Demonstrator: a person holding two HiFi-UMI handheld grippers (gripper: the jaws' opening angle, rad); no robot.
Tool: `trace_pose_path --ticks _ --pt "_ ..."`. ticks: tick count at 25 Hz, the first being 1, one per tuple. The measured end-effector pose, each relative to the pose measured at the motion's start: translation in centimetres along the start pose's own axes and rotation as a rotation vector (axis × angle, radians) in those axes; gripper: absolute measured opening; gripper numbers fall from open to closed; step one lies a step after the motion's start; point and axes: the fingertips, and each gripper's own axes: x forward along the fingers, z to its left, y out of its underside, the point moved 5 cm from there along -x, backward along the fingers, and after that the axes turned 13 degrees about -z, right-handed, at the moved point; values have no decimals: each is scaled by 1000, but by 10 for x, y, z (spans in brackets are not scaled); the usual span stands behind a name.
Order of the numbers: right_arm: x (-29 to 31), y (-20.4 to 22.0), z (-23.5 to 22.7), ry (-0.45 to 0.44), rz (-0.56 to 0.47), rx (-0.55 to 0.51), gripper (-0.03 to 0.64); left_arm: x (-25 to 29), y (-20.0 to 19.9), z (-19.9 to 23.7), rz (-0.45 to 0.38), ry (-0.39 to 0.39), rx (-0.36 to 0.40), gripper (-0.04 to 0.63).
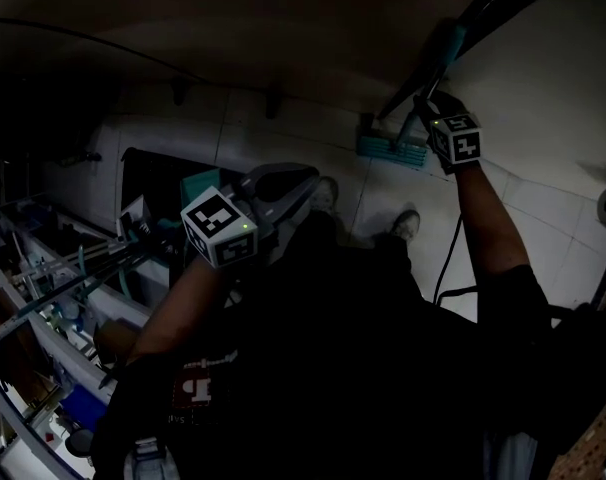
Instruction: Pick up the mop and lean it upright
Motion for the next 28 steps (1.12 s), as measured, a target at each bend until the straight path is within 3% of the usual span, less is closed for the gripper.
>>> trace_pose_path --ticks 7,15,20,28 --pt "-9 -1 -1 -2 -17 -8 127 0 0 0 -3 4 -7 0" --pt "-65 -21 -8 -12 -27 10 127 25 -24 -24 -33 64 36 0" --pt "-113 -65 -8 -29 -68 20 126 50 -44 -54 -41 126 59 0" --pt "-198 -165 3 -83 -185 -35 126 97 -85 -98 -131 244 124 0"
